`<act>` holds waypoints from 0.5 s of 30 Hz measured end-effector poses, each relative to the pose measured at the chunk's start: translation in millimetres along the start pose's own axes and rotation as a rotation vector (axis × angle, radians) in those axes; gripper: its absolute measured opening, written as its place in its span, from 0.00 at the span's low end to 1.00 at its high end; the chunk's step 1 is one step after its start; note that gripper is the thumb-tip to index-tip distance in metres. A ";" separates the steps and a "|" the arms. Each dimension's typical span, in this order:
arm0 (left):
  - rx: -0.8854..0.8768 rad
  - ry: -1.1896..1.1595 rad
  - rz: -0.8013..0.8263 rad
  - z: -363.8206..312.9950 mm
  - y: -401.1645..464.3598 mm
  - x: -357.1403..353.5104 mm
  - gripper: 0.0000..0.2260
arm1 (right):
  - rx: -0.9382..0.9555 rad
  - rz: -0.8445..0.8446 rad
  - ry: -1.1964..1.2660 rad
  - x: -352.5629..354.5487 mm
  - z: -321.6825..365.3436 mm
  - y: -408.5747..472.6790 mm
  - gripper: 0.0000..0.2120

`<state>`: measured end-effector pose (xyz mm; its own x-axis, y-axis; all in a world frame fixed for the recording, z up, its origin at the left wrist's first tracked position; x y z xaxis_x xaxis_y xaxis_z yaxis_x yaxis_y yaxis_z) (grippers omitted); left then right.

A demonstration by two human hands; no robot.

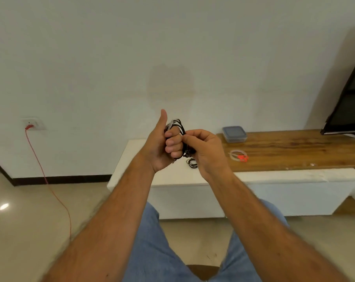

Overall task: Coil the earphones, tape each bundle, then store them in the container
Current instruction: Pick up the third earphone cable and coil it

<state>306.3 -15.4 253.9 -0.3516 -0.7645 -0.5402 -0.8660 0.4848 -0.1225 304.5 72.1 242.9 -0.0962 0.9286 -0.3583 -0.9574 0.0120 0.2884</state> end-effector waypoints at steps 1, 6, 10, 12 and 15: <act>0.004 0.001 -0.025 2.4 2.7 6.2 0.32 | 0.008 -0.022 0.003 1.0 -6.6 1.4 0.09; 0.012 0.065 -0.129 8.3 15.6 33.7 0.32 | 0.049 -0.112 -0.021 6.6 -29.1 6.1 0.12; 0.005 0.129 -0.207 9.6 24.3 53.3 0.31 | 0.072 -0.145 -0.070 6.9 -43.2 11.7 0.11; 0.013 0.117 -0.207 11.8 28.3 62.6 0.30 | 0.025 -0.129 -0.059 5.2 -53.7 16.3 0.10; 0.063 0.081 -0.180 20.1 32.8 76.6 0.29 | -0.144 -0.010 -0.020 0.7 -74.9 24.0 0.12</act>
<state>258.1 -49.5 191.8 -0.2233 -0.8717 -0.4362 -0.8942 0.3614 -0.2644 261.0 45.3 183.1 -0.0828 0.9361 -0.3418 -0.9876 -0.0312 0.1539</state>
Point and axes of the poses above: each hand's wrist, its own y-axis towards the middle knuckle, its own x-axis out of the back of the hand, z = x × y, the point moved 9 cm from there along y, towards the middle knuckle, and after that the axes turned 6 degrees about x, right-handed, at the moved point
